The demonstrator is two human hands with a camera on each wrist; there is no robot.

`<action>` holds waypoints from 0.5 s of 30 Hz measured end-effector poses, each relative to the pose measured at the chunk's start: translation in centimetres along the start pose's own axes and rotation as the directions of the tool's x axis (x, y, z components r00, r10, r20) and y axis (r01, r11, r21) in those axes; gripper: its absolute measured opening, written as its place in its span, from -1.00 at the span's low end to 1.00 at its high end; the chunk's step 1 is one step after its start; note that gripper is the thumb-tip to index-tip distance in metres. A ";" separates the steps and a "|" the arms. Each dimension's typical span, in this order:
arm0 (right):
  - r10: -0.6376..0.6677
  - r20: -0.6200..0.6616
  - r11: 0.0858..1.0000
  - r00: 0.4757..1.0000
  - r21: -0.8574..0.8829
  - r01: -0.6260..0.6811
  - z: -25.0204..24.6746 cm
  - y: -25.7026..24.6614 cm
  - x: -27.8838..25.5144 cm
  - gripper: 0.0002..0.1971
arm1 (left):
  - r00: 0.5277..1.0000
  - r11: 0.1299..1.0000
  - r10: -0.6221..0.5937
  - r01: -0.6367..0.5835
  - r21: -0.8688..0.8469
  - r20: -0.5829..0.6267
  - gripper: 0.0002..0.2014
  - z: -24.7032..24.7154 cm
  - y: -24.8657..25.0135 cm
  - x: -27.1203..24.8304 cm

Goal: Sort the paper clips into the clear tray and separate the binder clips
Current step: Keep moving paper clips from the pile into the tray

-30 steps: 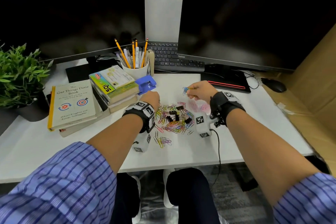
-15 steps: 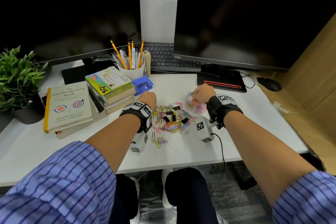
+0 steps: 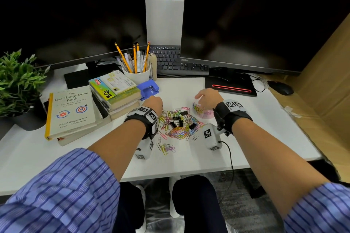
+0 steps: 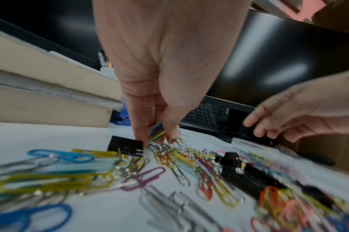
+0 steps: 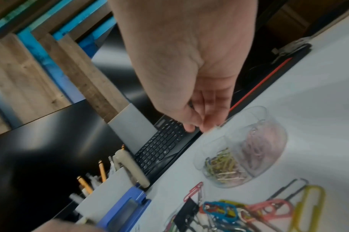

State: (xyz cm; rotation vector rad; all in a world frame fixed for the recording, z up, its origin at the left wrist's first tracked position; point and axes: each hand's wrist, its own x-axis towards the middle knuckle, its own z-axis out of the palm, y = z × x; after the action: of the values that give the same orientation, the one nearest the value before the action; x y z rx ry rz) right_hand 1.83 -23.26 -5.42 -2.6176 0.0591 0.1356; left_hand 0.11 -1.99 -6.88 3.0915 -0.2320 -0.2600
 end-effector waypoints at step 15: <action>0.108 -0.073 0.850 0.991 0.524 -0.054 2.6 6.8 -1.3 -0.47 | 0.999 0.751 -0.020 0.031 -0.660 0.025 -0.78 -2.4 5.0 1.4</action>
State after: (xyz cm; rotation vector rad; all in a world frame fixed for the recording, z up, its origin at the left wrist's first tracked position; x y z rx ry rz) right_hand -0.12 -27.88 -10.91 -2.0732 0.2124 0.0112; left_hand 1.12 -7.09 -4.56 2.3797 -0.0693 -0.2907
